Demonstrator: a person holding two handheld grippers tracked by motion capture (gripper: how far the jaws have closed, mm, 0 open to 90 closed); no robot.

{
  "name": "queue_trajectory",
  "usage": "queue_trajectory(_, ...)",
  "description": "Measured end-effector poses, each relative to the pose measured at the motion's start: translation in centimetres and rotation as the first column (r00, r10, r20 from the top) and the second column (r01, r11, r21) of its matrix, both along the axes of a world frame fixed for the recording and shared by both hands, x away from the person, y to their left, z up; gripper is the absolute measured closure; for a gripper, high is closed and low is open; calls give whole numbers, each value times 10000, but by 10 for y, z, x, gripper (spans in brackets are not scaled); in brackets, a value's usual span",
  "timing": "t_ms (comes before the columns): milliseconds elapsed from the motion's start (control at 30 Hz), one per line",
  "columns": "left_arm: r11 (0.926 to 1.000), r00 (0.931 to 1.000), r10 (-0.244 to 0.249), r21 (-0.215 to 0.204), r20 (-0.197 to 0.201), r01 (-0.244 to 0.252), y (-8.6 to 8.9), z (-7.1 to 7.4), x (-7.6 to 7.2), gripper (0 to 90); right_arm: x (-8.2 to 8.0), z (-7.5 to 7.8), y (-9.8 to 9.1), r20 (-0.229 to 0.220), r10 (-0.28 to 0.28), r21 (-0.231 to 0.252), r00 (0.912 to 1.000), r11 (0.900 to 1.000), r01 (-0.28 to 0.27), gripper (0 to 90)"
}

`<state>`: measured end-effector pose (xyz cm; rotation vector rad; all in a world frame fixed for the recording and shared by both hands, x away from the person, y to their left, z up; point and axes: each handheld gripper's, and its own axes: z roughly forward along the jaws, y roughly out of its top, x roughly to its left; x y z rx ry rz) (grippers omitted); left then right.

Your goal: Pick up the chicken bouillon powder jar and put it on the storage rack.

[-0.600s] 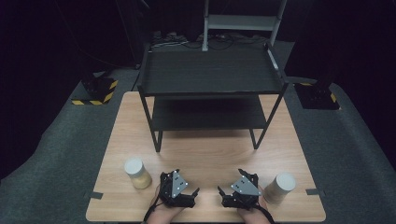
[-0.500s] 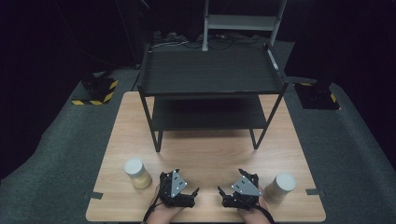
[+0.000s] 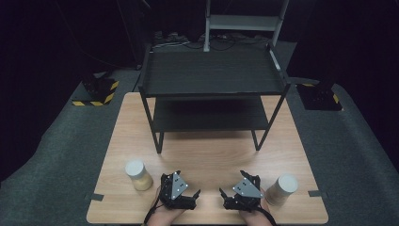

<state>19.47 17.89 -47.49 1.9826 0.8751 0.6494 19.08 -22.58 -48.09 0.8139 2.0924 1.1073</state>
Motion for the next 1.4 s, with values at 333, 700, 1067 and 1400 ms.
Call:
queue_trajectory(333, 10000, 10000, -24, -60, -54, 24, 2, 0, 1, 12, -1, -1, -1, 56, 68, -17, 10000, 10000, -68, 6)
queue_trajectory(700, 9972, 9998, -86, -747, 190, 100, 14, 2, -2, 11, -2, -1, -1, 95, 74, -9, 9999, 10000, -74, 6)
queue_trajectory(1067, 9873, 9917, -184, -1541, 1276, 382, 32, 25, -24, 11, -3, -1, 0, 151, 100, -135, 9998, 9999, -98, 6)
queue_trajectory(1400, 9778, 9785, -124, -2022, 2060, 549, 48, 44, -39, 11, -3, -1, 1, 174, 117, -190, 9998, 9998, -113, 6)
